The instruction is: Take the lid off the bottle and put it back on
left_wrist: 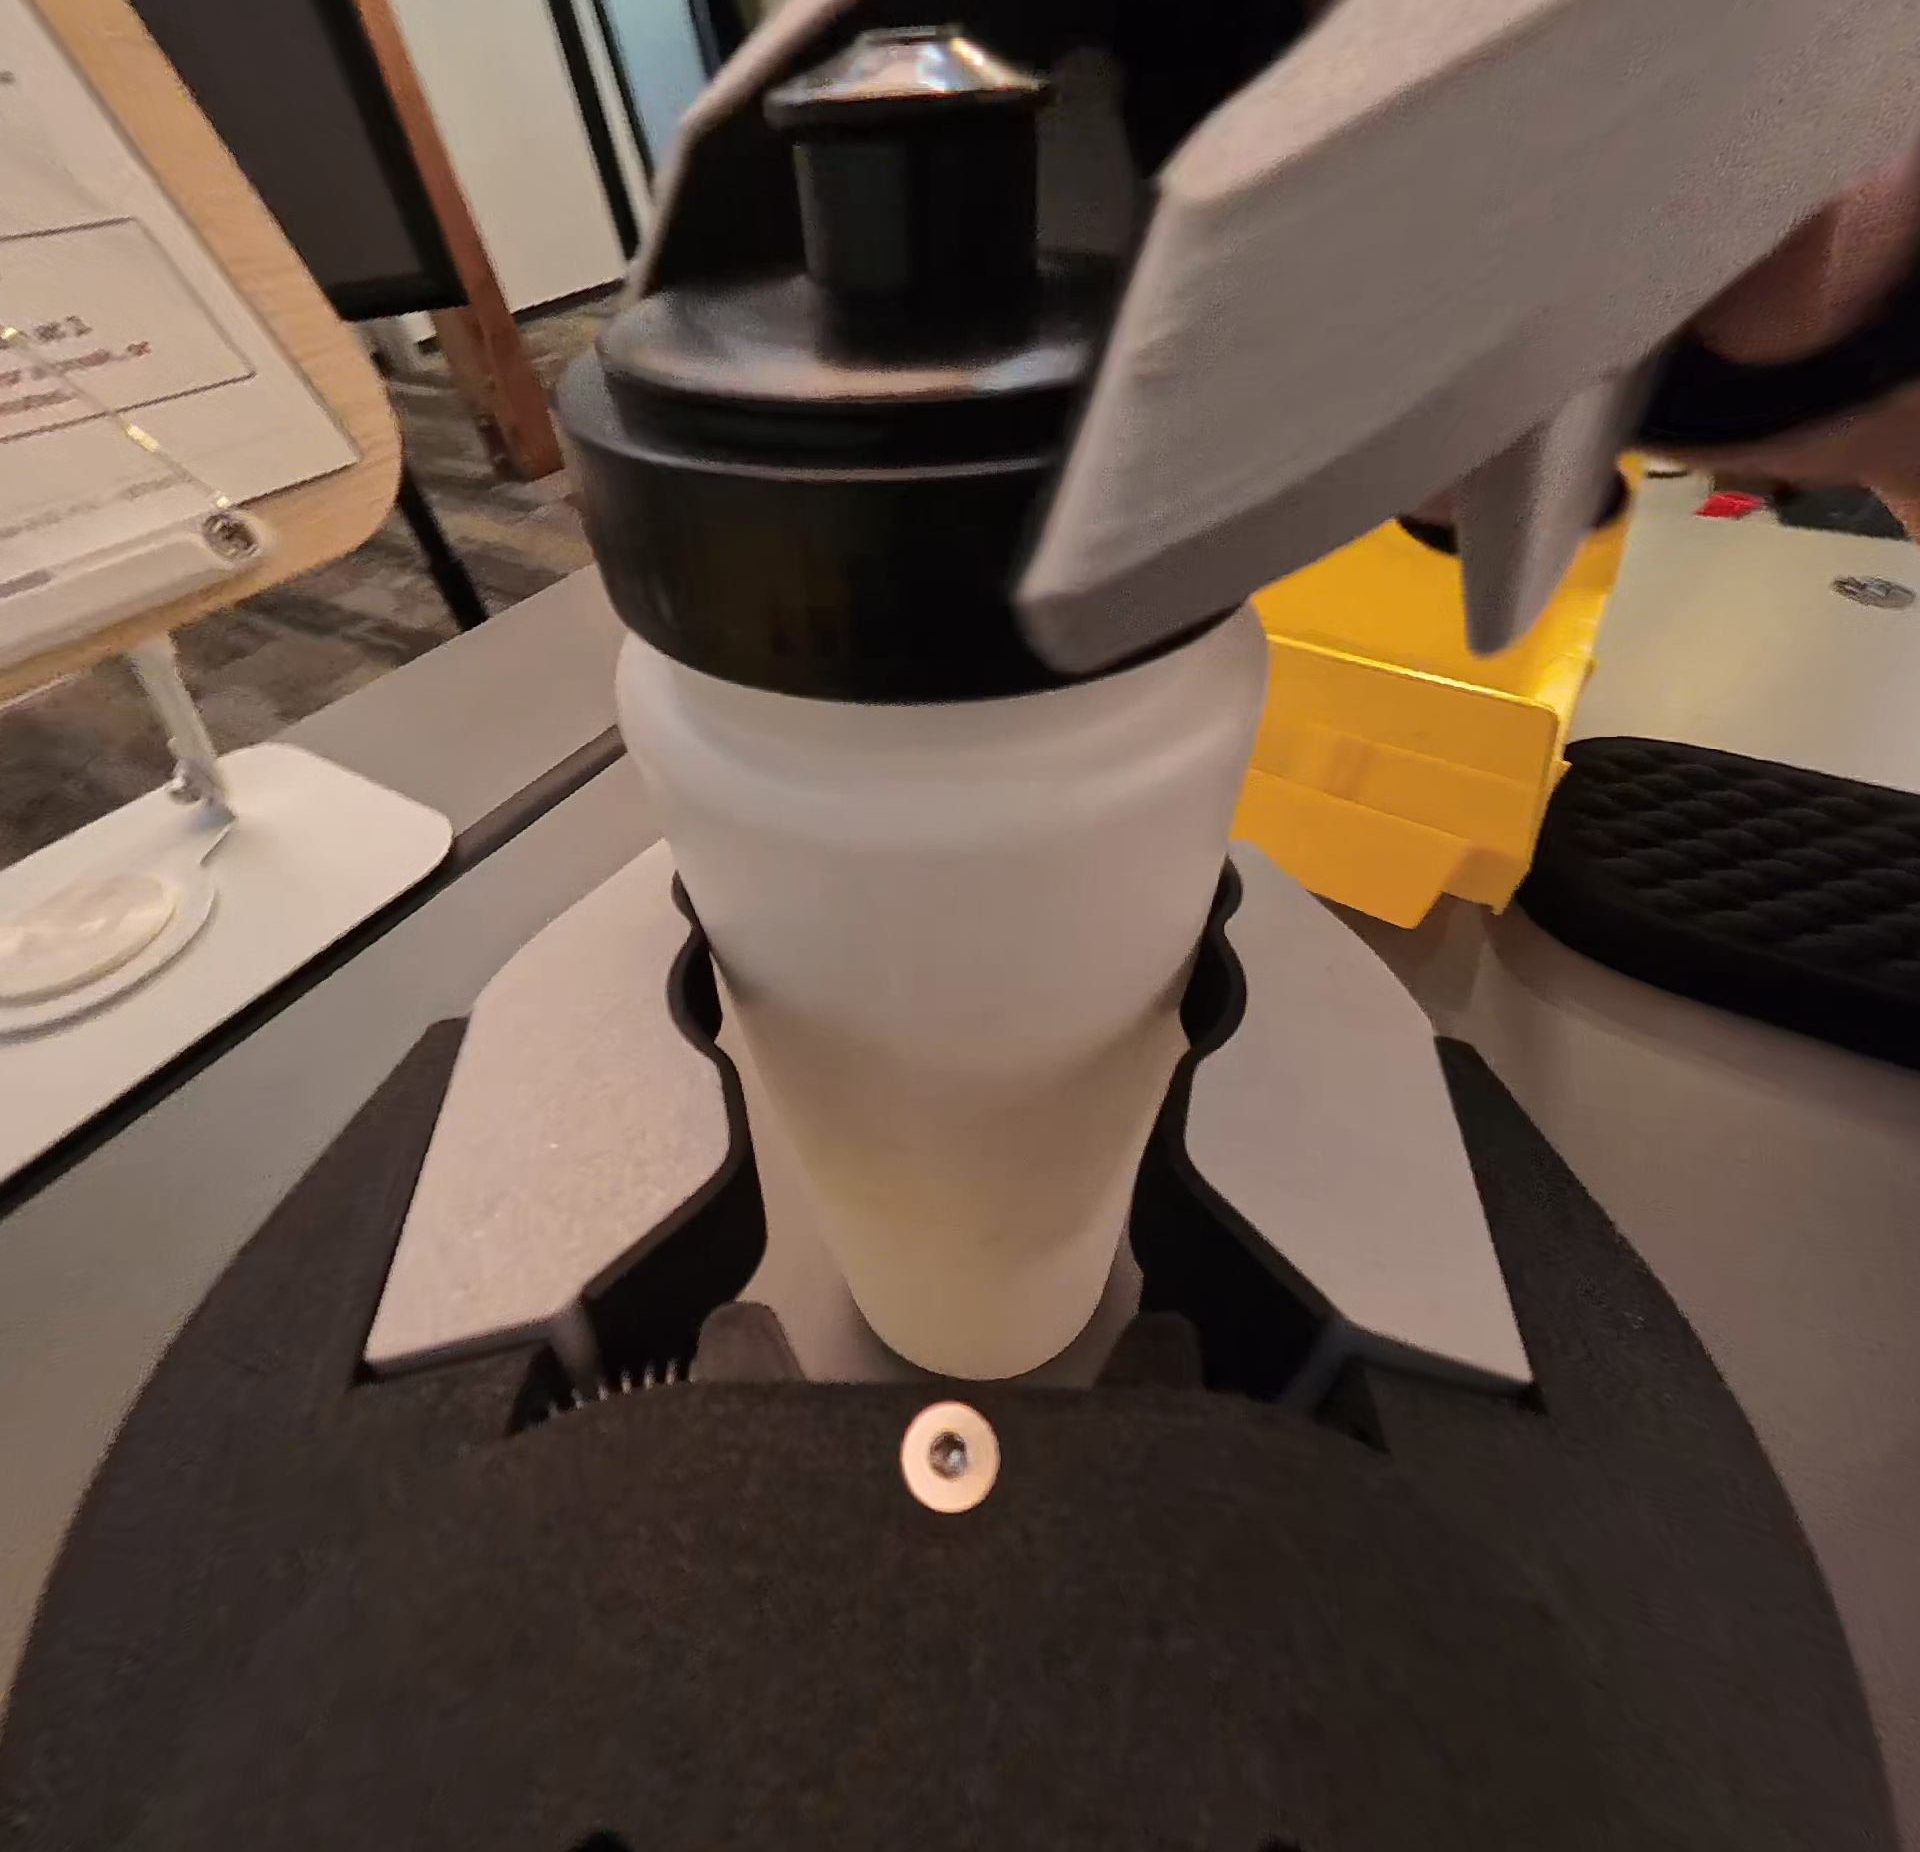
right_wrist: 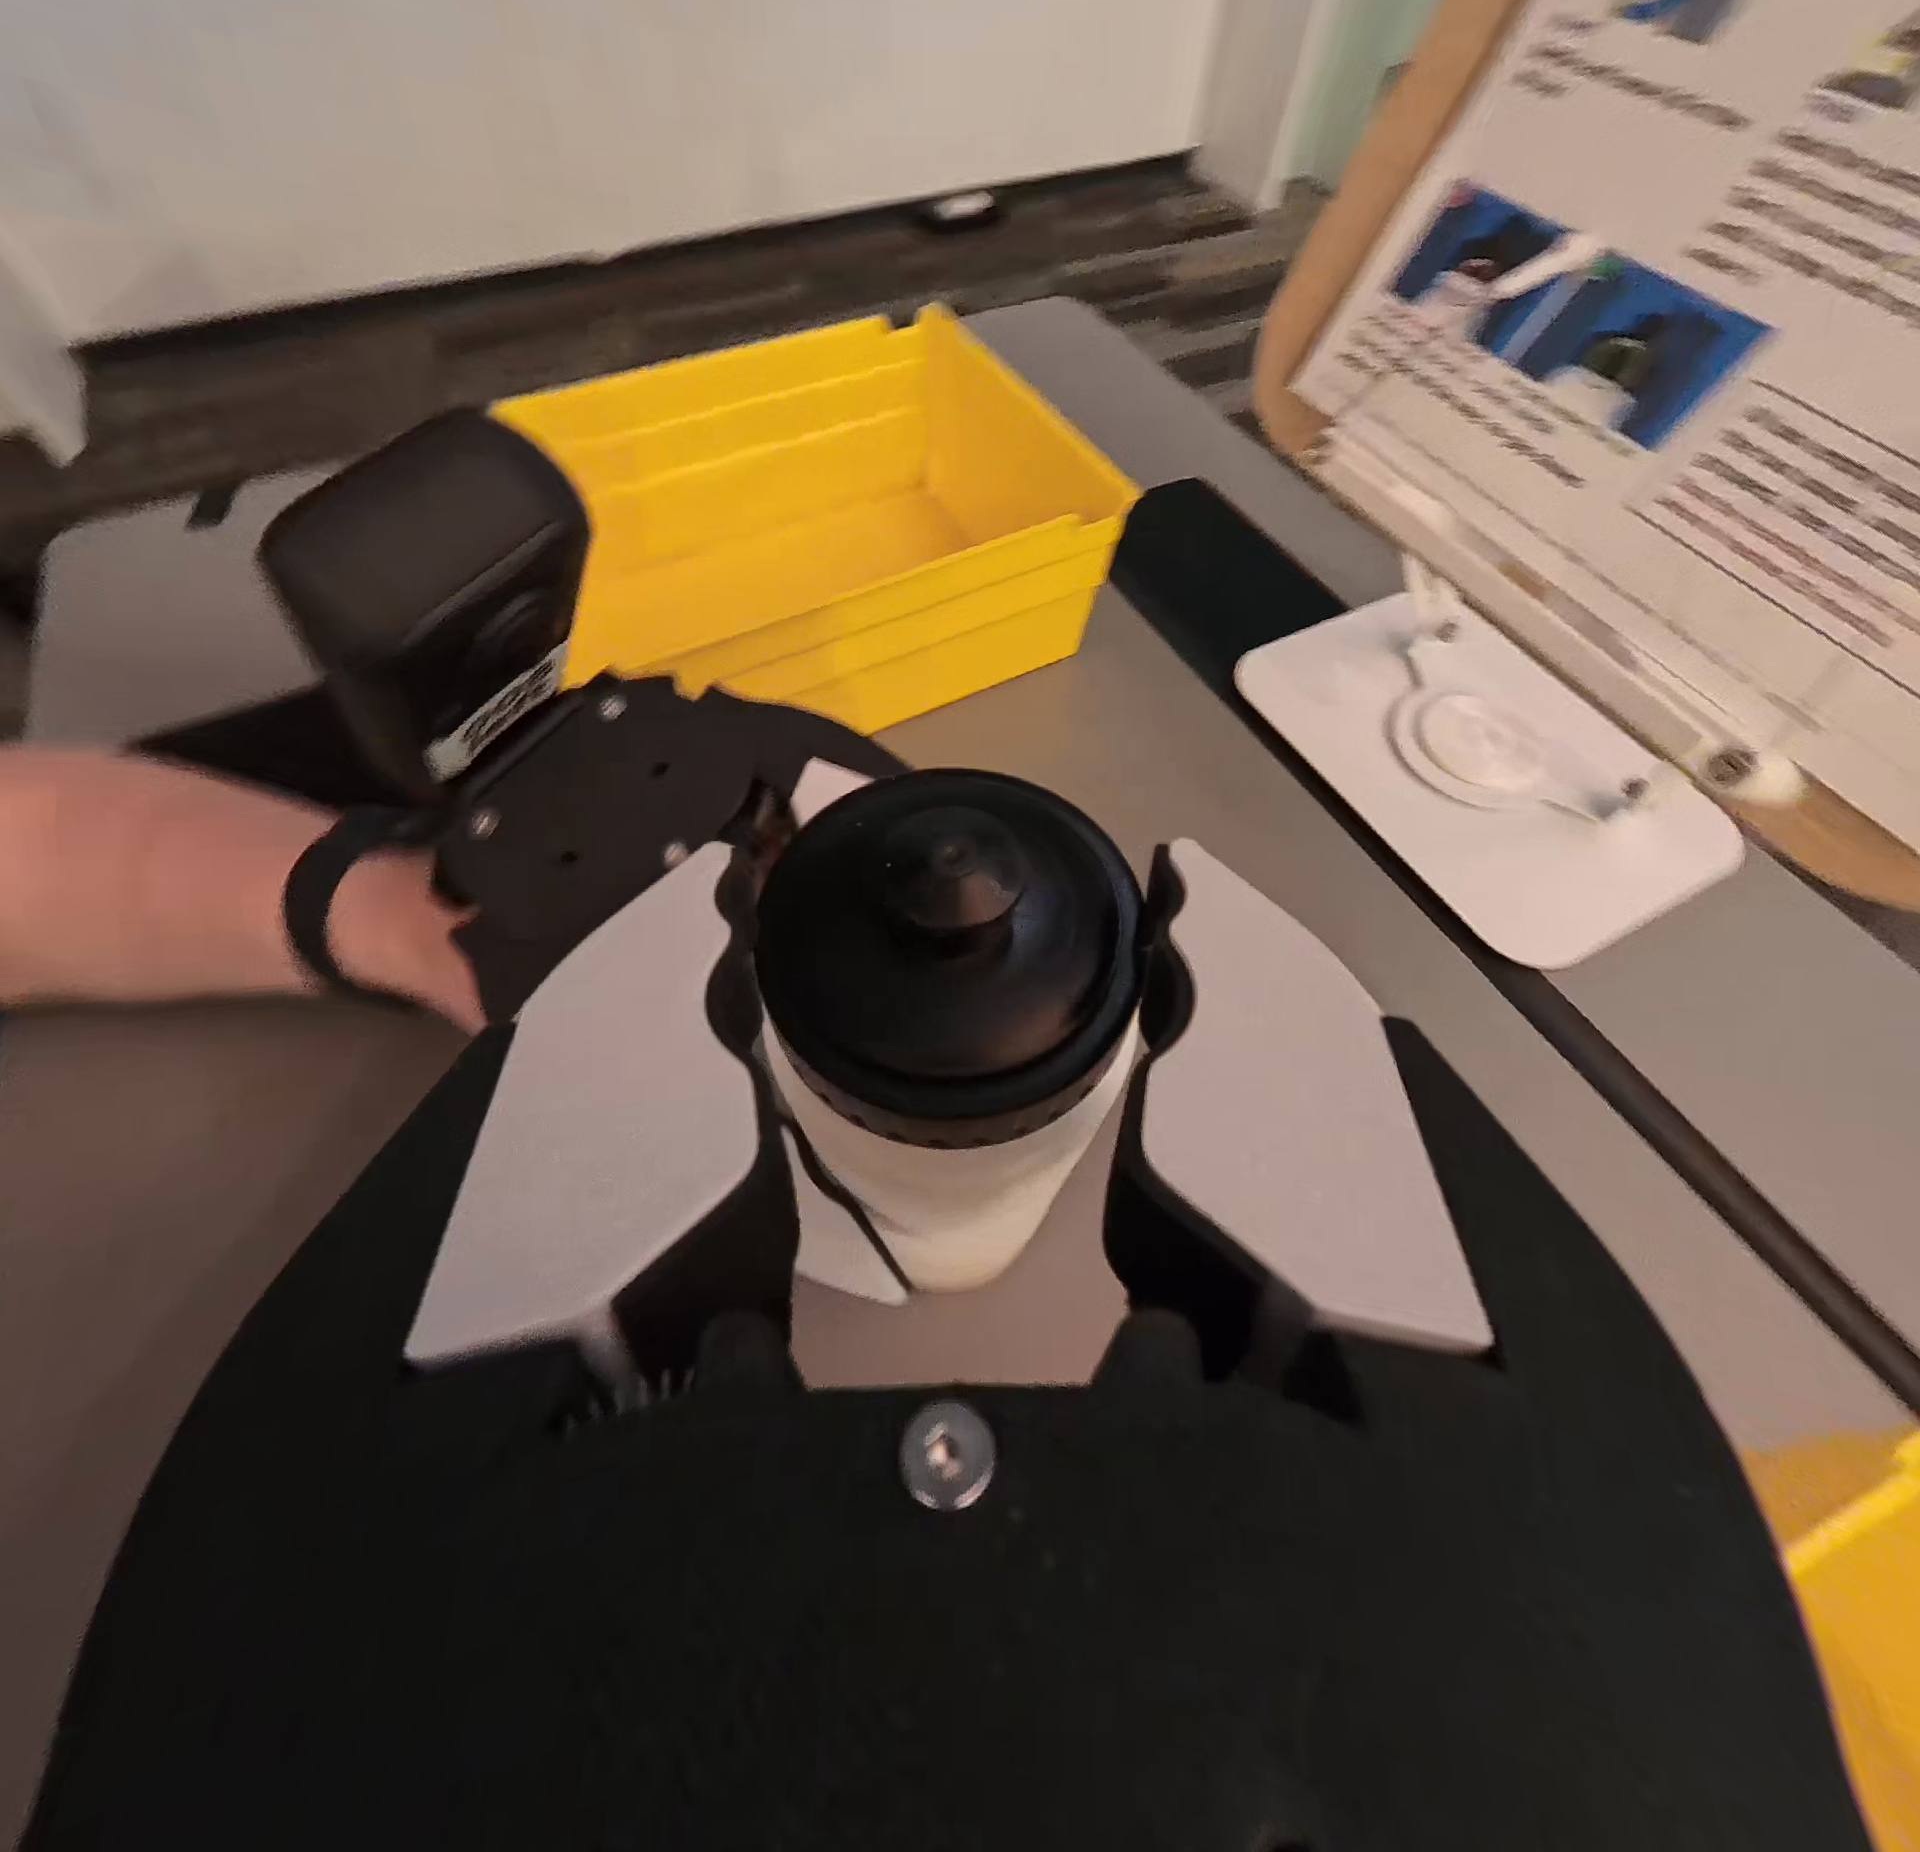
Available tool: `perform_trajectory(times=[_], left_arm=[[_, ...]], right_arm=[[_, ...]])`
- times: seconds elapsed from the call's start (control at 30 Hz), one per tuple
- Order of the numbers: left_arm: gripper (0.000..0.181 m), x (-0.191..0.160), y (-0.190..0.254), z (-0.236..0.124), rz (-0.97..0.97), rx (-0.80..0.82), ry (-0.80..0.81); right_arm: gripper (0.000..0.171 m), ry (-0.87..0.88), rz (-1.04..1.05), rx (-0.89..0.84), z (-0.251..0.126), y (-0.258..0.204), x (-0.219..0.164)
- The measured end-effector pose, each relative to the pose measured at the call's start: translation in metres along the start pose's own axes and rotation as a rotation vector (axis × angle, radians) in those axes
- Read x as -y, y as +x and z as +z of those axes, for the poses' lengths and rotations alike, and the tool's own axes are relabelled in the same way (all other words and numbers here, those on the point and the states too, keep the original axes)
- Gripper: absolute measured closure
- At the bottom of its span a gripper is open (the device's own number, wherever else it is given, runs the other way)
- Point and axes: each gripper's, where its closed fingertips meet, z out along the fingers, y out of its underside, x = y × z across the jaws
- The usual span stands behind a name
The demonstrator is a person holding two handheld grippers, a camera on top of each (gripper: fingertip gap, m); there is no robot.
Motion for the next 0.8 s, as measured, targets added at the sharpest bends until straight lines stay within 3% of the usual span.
perform_trajectory(times=[0.13,0.27,0.43,0.5,0.7,0.8], left_arm=[[0.093,-0.001,0.000,0.000,-0.005,0.053,-0.017],[0.093,0.001,0.006,0.000,0.029,-0.006,-0.002],[0.093,0.001,0.008,0.001,0.031,-0.064,0.009],[0.092,0.000,0.005,0.000,0.023,-0.047,0.003],[0.093,-0.002,-0.015,-0.003,-0.041,0.107,-0.021],[0.093,-0.002,-0.017,-0.004,-0.024,0.125,-0.023]], right_arm=[[0.098,0.077,0.049,-0.188,-0.002,0.004,0.001],[0.088,0.027,-0.031,-0.030,-0.007,-0.004,-0.001],[0.089,-0.060,-0.156,0.162,-0.013,-0.010,-0.011],[0.098,-0.086,-0.192,0.119,-0.008,-0.004,-0.013],[0.098,0.003,-0.015,-0.105,0.007,0.006,-0.005],[0.098,0.015,-0.039,-0.162,0.008,0.006,-0.004]])
